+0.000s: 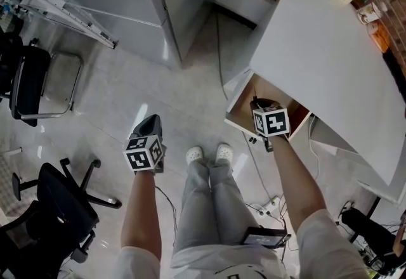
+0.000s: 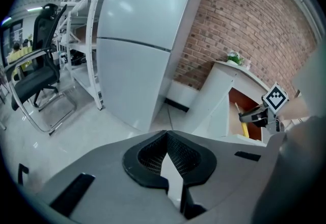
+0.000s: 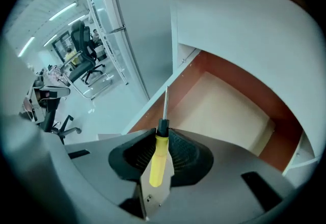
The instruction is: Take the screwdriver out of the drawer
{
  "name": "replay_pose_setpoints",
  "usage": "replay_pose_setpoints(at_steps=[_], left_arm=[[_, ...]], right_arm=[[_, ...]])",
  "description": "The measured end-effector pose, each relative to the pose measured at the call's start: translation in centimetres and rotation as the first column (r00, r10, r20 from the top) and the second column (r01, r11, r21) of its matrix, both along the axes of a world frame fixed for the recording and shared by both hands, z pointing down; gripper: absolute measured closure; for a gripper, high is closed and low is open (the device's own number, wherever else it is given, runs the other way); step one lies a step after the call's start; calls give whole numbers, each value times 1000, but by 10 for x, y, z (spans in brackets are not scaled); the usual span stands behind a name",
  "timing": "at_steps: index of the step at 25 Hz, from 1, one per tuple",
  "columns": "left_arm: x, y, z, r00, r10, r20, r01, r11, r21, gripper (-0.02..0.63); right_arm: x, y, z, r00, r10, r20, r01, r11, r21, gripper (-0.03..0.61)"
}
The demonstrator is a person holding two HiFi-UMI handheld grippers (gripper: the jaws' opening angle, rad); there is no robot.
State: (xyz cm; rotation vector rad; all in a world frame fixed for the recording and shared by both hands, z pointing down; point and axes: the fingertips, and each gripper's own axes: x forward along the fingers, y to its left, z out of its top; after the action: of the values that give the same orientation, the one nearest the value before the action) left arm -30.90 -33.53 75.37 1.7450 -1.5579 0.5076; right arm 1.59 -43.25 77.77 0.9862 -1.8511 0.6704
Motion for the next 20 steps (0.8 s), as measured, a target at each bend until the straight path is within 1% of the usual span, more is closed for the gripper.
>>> replay_pose_setpoints(at_steps=[5, 9, 12, 16, 20], left_arm=[[-3, 10, -30, 1000, -29, 0, 29, 999, 16, 601], [0, 20, -56, 999, -50, -10, 51, 998, 41, 601], [2, 25, -80, 999, -34, 0, 34, 997, 71, 601], [10, 31, -113, 1000, -1, 18, -1, 993, 117, 601], [13, 40, -144, 1000, 0, 19, -3, 987, 159, 601]], right_arm=[[-10, 11, -39, 998, -64, 24, 63, 997, 35, 500], [-14, 20, -72, 995, -87, 42, 84, 994, 69, 500], [-18, 28, -103, 993, -90, 76, 82, 991, 103, 500], [-20, 35, -144, 987, -123, 104, 104, 980, 169, 500], [-23, 46, -184, 980, -151, 133, 117, 966, 229, 500]])
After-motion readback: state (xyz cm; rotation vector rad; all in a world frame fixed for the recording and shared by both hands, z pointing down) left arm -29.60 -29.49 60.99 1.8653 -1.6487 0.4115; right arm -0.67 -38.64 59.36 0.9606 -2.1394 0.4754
